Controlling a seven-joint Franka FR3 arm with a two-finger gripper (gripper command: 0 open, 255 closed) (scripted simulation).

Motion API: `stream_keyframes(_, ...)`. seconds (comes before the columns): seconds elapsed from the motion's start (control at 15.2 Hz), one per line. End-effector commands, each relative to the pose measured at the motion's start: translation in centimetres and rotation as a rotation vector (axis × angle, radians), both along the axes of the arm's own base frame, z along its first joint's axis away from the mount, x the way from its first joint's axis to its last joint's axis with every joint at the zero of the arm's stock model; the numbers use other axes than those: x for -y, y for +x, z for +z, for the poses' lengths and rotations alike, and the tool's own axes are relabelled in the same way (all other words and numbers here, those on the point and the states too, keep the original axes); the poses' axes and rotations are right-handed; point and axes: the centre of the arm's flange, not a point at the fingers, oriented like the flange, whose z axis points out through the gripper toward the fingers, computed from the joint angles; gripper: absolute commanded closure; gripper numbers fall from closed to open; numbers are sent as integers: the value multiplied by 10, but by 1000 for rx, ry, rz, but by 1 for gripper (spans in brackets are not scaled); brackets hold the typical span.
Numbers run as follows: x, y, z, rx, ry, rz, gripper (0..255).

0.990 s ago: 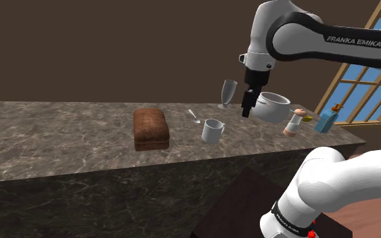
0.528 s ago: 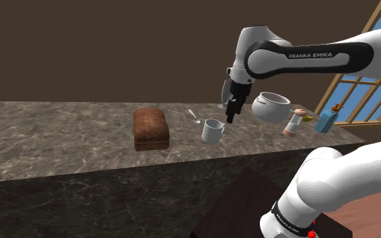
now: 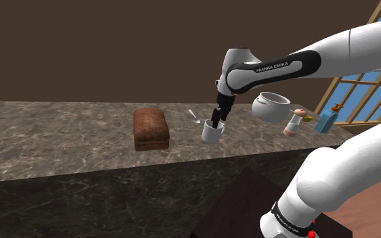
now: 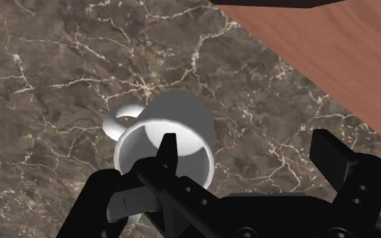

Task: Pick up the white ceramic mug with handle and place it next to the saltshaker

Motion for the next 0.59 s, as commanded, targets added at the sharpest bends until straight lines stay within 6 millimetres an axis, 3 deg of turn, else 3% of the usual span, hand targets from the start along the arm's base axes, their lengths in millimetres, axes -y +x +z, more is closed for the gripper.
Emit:
stream_keyframes(0.0,9,19,-18,15,10,-7,0)
stream_keyframes(0.26,22,49,-49,35,29,-20,0)
stream_keyframes(0.53,22,49,-70,35,29,-20,0)
